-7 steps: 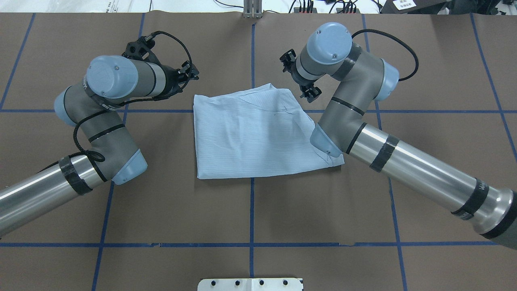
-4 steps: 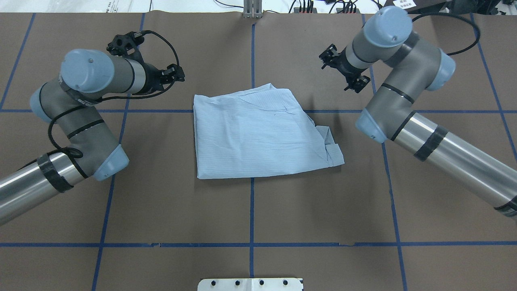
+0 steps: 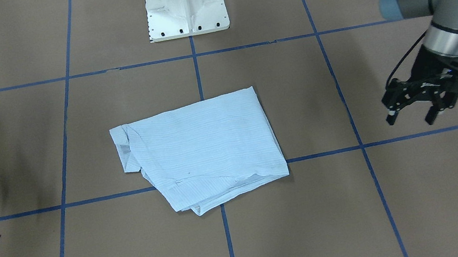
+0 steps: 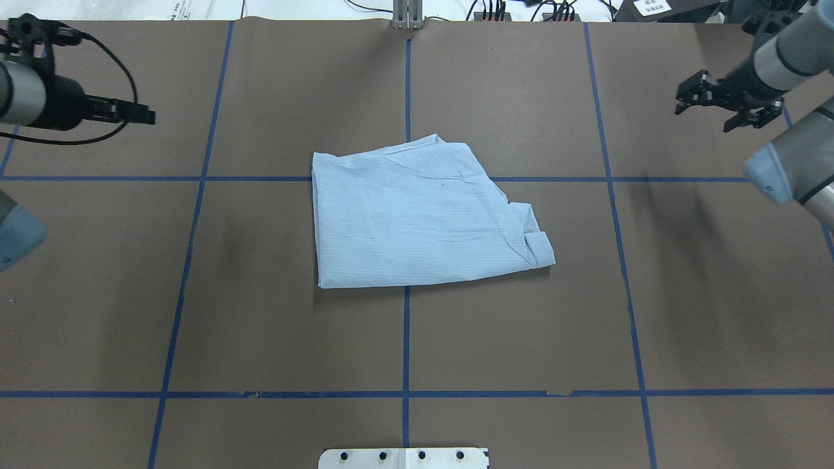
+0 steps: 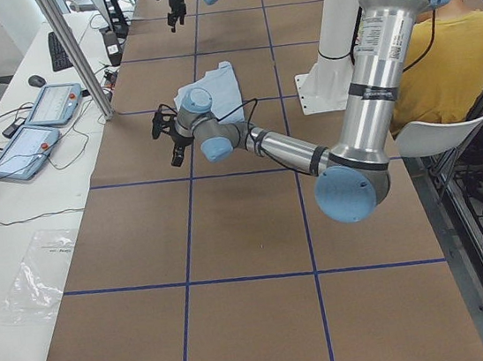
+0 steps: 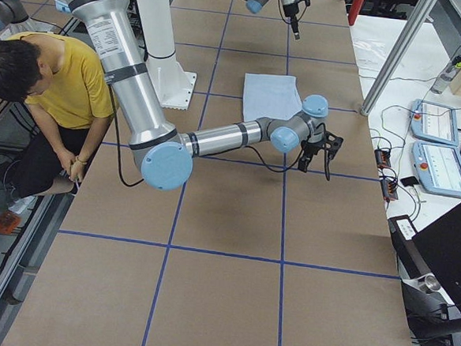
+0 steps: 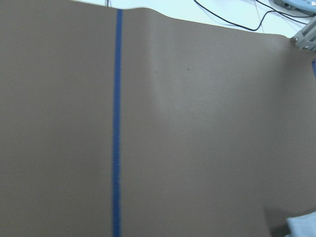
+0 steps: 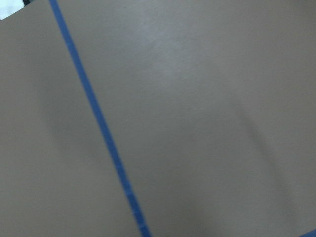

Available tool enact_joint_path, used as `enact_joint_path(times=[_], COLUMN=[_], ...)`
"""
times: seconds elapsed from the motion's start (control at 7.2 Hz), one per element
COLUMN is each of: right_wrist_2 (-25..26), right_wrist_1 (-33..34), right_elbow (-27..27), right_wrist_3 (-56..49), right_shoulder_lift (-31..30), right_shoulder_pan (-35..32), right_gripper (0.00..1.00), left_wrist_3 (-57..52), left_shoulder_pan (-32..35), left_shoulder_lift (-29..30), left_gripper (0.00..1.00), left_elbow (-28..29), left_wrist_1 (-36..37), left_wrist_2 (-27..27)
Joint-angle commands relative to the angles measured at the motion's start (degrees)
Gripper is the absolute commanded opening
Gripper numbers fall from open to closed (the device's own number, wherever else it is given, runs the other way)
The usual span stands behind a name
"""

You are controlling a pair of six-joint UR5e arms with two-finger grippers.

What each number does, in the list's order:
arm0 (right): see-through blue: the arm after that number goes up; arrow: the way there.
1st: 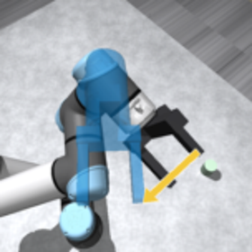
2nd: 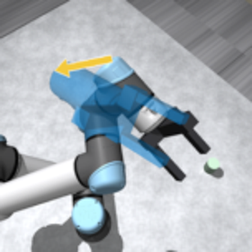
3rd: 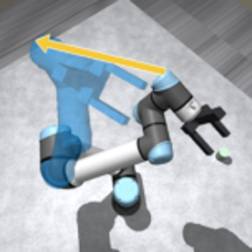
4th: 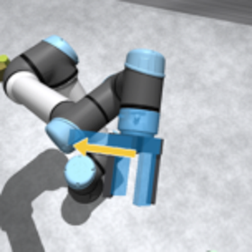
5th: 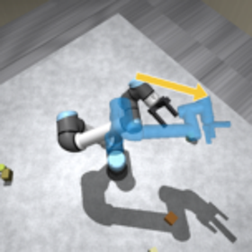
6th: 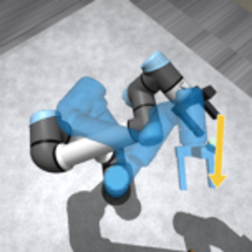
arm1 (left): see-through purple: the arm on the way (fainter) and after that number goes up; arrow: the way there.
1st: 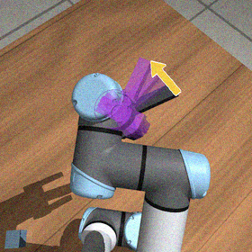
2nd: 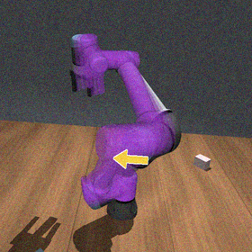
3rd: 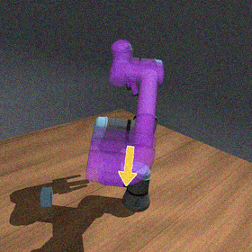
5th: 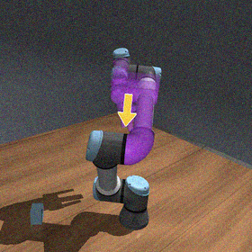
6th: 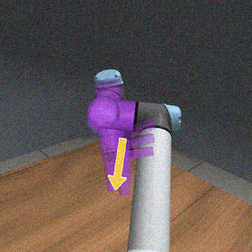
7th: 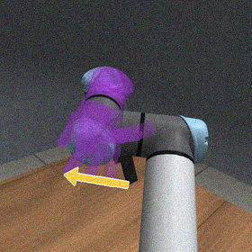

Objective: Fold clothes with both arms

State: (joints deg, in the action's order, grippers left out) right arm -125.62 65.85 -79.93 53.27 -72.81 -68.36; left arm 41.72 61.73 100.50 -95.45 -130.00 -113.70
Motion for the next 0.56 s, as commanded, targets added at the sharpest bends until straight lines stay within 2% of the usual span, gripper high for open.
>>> enact_joint_path(times=[0.0, 0.14, 0.28, 0.42], right_wrist_2=[-4.88, -5.07, -7.51, -9.45], right_wrist_1=[0.33, 0.51, 4.25, 11.51], right_elbow=[0.13, 0.04, 0.13, -0.31], right_wrist_3=[-21.81, -29.55, -37.29, -45.46], right_shoulder_lift=[-8.1, -11.44, -13.13, -12.88], right_shoulder_pan=[-8.59, -11.5, -14.32, -17.83], right_gripper=[1.0, 1.0, 1.0, 1.0], left_wrist_3=[-21.91, -31.95, -37.36, -37.5], left_shoulder_pan=[12.64, 18.72, 21.13, 21.06], left_shoulder_lift=[-6.08, -8.02, -9.52, -9.71], left_gripper=[1.0, 1.0, 1.0, 1.0], left_elbow=[0.08, 0.78, 1.22, 1.32], left_wrist_1=[2.1, 4.21, 6.4, 10.25], left_wrist_2=[-3.17, -8.32, -12.99, -13.99])
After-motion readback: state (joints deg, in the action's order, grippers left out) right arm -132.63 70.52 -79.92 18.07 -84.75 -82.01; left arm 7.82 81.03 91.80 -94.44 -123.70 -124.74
